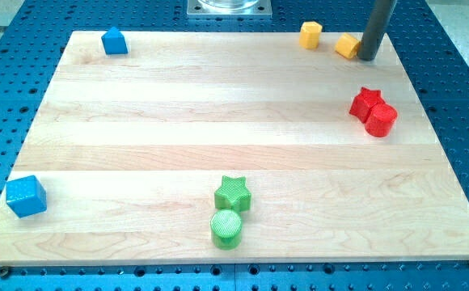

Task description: Move the heart to the top center

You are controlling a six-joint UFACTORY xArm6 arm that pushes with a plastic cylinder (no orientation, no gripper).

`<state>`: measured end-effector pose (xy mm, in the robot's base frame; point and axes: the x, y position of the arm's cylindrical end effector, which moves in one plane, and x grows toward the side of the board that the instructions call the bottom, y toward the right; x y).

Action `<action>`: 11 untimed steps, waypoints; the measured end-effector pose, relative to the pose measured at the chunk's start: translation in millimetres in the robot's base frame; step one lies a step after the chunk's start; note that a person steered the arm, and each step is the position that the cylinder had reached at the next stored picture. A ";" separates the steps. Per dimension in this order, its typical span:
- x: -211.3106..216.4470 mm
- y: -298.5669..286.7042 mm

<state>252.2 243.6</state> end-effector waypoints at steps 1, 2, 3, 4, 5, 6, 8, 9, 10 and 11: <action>-12.3 6.7; -46.5 15.6; -43.4 -17.3; -20.1 -67.9; -7.5 -76.6; -2.7 -47.3; 37.2 -41.6; 44.2 -77.5; 30.7 -122.4; 30.2 -139.3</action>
<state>282.5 104.3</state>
